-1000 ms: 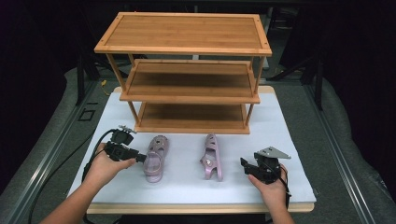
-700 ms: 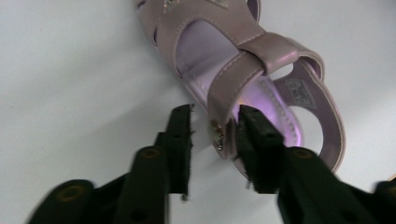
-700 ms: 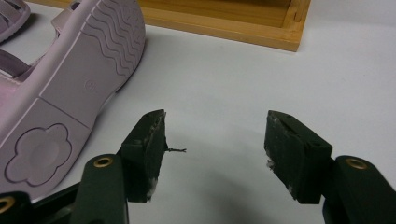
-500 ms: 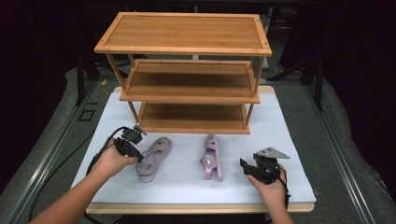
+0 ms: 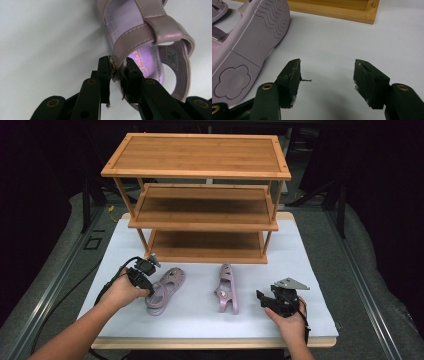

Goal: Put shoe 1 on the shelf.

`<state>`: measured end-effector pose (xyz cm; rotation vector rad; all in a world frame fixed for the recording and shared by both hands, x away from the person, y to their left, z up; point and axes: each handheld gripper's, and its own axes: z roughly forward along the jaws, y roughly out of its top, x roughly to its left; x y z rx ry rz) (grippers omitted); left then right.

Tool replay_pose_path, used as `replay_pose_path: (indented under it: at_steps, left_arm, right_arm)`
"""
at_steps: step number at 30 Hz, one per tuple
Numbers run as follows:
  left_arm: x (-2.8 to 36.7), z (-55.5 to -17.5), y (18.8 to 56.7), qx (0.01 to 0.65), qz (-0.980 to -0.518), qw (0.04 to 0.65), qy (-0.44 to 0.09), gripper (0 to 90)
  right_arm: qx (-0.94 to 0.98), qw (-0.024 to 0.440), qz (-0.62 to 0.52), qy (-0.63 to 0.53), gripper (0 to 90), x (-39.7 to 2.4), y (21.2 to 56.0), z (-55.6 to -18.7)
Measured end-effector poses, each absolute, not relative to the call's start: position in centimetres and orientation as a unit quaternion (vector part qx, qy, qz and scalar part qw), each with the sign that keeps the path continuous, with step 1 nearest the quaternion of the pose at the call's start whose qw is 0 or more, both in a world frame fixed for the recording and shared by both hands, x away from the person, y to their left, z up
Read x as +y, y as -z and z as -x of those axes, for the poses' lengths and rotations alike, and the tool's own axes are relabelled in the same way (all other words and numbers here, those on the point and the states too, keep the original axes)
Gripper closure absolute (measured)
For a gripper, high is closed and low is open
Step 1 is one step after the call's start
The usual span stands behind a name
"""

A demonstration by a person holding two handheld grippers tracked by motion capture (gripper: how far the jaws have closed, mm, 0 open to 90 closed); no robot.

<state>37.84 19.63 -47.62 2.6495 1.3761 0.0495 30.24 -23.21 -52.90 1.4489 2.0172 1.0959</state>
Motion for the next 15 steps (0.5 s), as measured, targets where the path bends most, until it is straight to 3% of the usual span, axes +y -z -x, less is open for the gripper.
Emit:
replay_pose_path:
  at_steps: [15]
  left_arm:
    - [19.84, -38.58, 48.21, 0.474, -0.877, 0.075, -0.001, 80.1]
  right_arm:
    - [0.726, 0.213, -0.52, -0.395, 38.2, -23.16, 52.93, -30.27]
